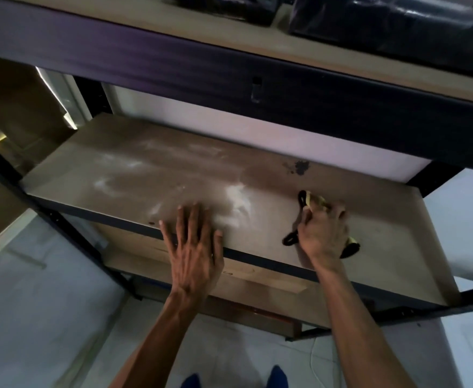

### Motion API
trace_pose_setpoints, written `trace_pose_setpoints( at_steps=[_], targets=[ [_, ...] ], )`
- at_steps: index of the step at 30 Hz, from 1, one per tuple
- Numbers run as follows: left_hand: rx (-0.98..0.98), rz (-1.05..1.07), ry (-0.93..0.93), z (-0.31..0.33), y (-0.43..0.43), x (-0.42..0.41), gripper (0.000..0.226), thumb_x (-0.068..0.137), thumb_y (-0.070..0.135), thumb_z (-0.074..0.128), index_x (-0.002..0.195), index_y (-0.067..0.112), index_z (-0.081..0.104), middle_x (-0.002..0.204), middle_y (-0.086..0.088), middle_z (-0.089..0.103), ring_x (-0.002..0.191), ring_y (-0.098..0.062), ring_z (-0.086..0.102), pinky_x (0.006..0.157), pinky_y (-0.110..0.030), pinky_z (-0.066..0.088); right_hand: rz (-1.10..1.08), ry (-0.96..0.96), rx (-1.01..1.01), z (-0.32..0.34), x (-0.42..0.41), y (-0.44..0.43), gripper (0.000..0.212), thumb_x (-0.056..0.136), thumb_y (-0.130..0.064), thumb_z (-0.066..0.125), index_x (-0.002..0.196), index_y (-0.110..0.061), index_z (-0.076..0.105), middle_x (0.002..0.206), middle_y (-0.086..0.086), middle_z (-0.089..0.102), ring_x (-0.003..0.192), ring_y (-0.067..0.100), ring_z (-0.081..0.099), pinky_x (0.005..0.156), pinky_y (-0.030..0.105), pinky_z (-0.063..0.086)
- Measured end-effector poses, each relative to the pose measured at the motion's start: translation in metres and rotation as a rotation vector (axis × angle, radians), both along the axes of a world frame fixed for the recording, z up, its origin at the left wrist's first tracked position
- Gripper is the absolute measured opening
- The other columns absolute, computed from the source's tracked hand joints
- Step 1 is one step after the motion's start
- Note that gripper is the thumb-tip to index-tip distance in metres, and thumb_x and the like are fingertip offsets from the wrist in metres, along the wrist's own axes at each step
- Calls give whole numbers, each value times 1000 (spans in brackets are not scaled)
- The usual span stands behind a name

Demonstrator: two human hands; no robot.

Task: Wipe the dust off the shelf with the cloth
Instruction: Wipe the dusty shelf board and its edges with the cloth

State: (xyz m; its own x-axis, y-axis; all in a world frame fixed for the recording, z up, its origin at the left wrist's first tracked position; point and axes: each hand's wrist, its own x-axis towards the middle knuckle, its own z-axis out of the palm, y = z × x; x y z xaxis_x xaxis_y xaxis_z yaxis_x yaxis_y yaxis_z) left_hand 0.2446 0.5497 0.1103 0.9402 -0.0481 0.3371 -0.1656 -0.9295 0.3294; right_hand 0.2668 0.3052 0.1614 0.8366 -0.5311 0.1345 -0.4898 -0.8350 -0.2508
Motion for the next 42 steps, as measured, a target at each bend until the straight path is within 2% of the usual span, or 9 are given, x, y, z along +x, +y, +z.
trace_pose_setpoints(
  at_steps=[7, 11, 17, 22, 27, 32, 36, 40, 42],
  targets=[
    [4, -8, 17, -1, -2, 2, 59, 103, 43, 23, 154, 20, 39, 162, -7, 36, 154, -28, 22, 123, -62, 0, 328, 0, 42, 6, 25, 112, 38, 100, -41, 41, 134, -27, 49, 130, 13, 38, 113, 31, 44, 93, 45, 47],
    [6, -11, 41, 3, -1, 1, 61, 104, 47, 16, 155, 20, 36, 163, -5, 34, 155, -25, 20, 124, -58, -2, 468, -9, 63, 21, 31, 102, 37, 102, -39, 41, 134, -29, 54, 126, 11, 40, 113, 31, 44, 96, 41, 44],
    [41, 16, 32, 0, -2, 2, 60, 103, 48, 25, 154, 19, 39, 160, -6, 38, 153, -26, 25, 123, -57, 2, 198, -72, -20, 10, 19, 6, 34, 98, -41, 40, 125, -31, 59, 121, 18, 52, 109, 38, 49, 94, 44, 43],
    [20, 29, 10, 1, -3, 1, 59, 103, 49, 30, 154, 22, 38, 160, -5, 39, 153, -25, 22, 124, -55, 1, 72, -21, 20, 1, 13, 23, 32, 99, -35, 46, 125, -19, 57, 129, 22, 39, 110, 41, 47, 91, 49, 45],
    [-3, 34, 45, 5, -4, -2, 64, 105, 55, 11, 156, 24, 34, 161, -4, 37, 154, -24, 19, 125, -55, -2, 393, -25, 59, 5, 28, 99, 31, 102, -39, 42, 130, -29, 49, 134, 11, 37, 114, 28, 44, 92, 41, 46],
    [2, 22, 50, 6, -2, -1, 61, 105, 53, 15, 157, 25, 32, 162, -3, 34, 155, -23, 17, 125, -57, 1, 540, -64, 98, 17, 34, 87, 32, 102, -37, 40, 130, -30, 54, 128, 10, 41, 108, 27, 43, 88, 36, 39],
    [-144, 28, 28, 10, 2, -3, 63, 105, 50, 8, 155, 22, 36, 162, -3, 35, 155, -20, 15, 126, -54, 2, 373, -113, -20, 16, 26, 21, 31, 99, -38, 44, 125, -31, 60, 122, 12, 52, 104, 31, 49, 79, 33, 34],
    [-169, 64, -33, 13, 22, 5, 53, 106, 43, 18, 155, 23, 26, 165, 1, 22, 157, -21, 4, 126, -55, -1, 153, 24, 21, 6, 1, 9, 33, 100, -39, 43, 127, -28, 59, 136, 17, 44, 123, 38, 40, 100, 46, 37],
    [-100, 62, -3, 7, 36, 12, 55, 106, 43, 18, 155, 21, 31, 165, -3, 24, 157, -24, 1, 125, -56, -4, 111, 45, 30, 6, -7, 36, 34, 101, -41, 41, 128, -27, 57, 136, 18, 42, 122, 40, 41, 98, 48, 41]
  ],
)
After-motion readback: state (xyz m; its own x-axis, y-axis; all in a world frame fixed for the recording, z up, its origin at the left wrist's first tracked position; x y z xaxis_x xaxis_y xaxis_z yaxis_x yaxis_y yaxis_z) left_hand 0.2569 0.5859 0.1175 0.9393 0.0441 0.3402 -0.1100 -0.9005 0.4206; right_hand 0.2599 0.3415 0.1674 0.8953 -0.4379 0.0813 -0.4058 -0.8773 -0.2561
